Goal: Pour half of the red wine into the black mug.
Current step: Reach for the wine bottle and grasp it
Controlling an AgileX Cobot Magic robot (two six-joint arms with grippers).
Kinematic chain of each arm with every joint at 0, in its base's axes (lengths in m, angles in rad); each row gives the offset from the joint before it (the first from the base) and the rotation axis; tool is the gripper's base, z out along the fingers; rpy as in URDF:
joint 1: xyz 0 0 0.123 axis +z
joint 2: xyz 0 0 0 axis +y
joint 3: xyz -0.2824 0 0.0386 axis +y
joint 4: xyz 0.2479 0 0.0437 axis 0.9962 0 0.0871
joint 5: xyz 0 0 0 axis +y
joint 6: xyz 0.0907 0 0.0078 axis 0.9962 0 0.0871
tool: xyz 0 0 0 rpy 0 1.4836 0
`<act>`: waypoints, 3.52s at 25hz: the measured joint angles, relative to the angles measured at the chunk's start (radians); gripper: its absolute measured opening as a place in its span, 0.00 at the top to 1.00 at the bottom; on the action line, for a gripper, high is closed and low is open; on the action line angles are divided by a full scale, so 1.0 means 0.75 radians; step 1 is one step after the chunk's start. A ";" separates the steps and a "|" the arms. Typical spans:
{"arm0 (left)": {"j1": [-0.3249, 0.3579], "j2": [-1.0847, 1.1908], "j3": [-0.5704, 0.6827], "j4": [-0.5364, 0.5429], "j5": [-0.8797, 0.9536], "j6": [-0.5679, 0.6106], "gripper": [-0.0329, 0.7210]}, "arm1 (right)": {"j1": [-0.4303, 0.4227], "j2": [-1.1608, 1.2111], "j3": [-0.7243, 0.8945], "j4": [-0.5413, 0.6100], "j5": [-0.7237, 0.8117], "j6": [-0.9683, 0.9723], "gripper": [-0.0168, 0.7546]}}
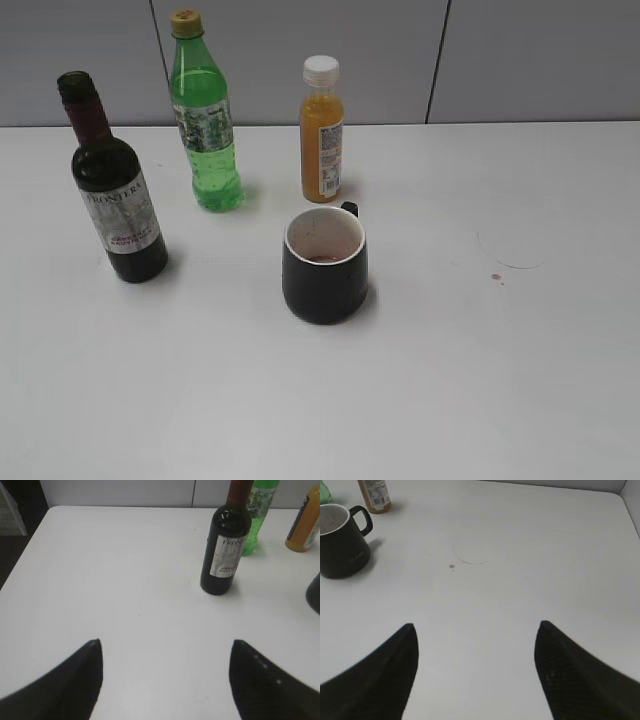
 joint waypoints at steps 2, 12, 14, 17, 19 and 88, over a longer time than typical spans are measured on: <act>0.000 0.000 0.000 0.000 0.000 0.000 0.18 | 0.001 0.000 0.000 -0.023 -0.001 0.000 0.26; 0.000 0.000 0.000 0.000 0.000 0.000 0.18 | 0.003 0.000 0.000 -0.026 -0.001 0.000 0.26; 0.000 0.000 0.000 0.000 0.000 0.000 0.18 | 0.003 0.000 0.000 -0.025 -0.001 0.000 0.26; 0.000 0.000 0.000 0.000 0.000 0.000 0.18 | 0.003 0.000 0.000 -0.024 -0.001 0.000 0.26; 0.000 0.000 0.000 0.000 0.000 0.000 0.18 | 0.003 0.000 0.000 -0.023 -0.001 0.000 0.26; -0.303 2.090 0.496 0.092 -2.965 -0.036 0.06 | 0.003 0.000 0.000 -0.016 -0.002 0.000 0.26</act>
